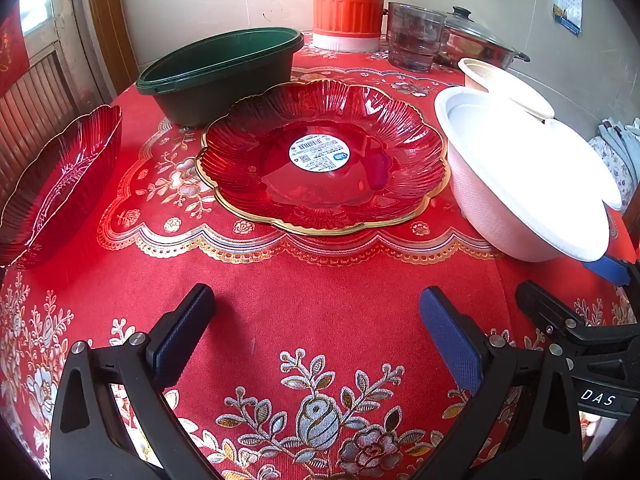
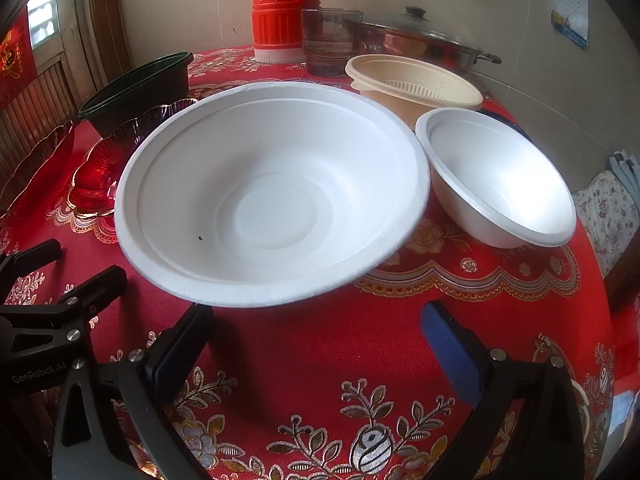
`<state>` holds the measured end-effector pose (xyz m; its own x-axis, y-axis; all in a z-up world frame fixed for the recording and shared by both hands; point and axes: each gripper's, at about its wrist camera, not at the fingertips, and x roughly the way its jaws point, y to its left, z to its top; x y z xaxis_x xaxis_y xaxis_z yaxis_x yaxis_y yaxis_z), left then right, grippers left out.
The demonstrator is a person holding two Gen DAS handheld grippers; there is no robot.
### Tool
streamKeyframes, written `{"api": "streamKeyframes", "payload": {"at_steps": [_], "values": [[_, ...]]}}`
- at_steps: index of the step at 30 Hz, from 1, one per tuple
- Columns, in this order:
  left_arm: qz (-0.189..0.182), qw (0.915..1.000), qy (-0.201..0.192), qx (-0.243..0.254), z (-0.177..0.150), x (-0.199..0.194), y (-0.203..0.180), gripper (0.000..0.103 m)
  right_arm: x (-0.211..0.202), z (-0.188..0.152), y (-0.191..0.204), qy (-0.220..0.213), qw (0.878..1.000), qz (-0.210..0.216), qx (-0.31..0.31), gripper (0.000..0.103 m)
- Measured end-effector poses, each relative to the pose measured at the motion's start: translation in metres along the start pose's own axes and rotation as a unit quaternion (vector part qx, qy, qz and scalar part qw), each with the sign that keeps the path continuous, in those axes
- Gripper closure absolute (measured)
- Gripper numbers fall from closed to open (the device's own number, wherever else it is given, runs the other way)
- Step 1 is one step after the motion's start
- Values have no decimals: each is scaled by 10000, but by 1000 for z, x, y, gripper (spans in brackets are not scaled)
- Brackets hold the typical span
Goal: Organize plates and bowls
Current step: 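Move both grippers toward the large red glass plate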
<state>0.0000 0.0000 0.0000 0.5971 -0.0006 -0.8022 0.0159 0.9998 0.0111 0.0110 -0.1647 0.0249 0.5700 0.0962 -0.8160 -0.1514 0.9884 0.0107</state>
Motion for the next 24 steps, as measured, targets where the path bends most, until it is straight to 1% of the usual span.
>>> {"api": "streamKeyframes", "payload": {"at_steps": [7,11,15,17,19,21,24], "values": [[-21,10000,28,40,0,0,0,0,0,0,0,2,10000,-7,-6,0],[-75,9995,278,138,2,1,1,0,0,0,0,16,10000,4,-6,0],[-6,9989,453,72,3,1,5,0,-2,2,2,294,9996,-1,-27,0],[79,9983,576,24,2,-1,7,0,-4,-1,5,512,9987,-45,56,0],[60,9982,601,29,-4,-11,14,0,-10,-7,8,755,9971,-28,71,0],[116,9986,511,30,-4,-23,19,0,-16,-12,14,856,9962,135,-30,1],[128,9992,380,18,1,-44,31,0,-34,-13,29,866,9947,507,-244,1]]}}
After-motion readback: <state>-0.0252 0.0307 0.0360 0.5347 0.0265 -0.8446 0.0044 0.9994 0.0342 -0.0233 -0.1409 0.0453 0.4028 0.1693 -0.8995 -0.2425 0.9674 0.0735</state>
